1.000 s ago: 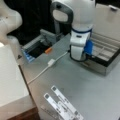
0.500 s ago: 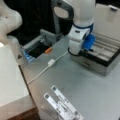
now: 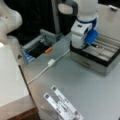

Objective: Turn on the lamps. Open the box. Pick up the pen. Put it in the box.

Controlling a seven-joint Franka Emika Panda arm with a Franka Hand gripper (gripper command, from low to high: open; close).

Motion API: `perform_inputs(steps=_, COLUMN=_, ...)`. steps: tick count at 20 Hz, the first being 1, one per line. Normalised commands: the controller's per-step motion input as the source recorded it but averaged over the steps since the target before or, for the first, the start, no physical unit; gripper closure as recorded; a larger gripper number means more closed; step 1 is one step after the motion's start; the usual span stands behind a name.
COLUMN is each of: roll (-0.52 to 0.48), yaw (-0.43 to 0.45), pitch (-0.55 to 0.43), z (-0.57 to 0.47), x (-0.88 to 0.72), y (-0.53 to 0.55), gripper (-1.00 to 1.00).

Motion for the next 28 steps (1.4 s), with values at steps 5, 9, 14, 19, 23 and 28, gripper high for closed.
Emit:
perform_inputs(steps=5, roll=0.127, yaw=-0.238, pitch=0.03, z=-0.03, x=0.11, y=0.33, gripper=1.0)
perform_inputs(steps=9, roll=0.089, yaw=-0.229, pitch=0.029, z=-0.06, x=0.14, y=0.41, gripper=1.0)
perform_inputs(steps=14, roll=0.057, yaw=-0.164, pitch=0.039, z=-0.05, x=0.16, y=0.33, gripper=1.0)
perform_inputs(steps=19, roll=-0.003, yaw=-0.065, pitch=0.049, z=-0.12, x=0.17, y=0.17, gripper=1.0)
perform_inputs(steps=23, roll=-0.019, yaw=-0.037, pitch=0.013, z=-0.12, x=0.17, y=0.14, gripper=1.0)
perform_inputs(steps=28, roll=-0.025, yaw=-0.02, pitch=-0.009, z=-0.06, x=0.14, y=0.14, gripper=1.0)
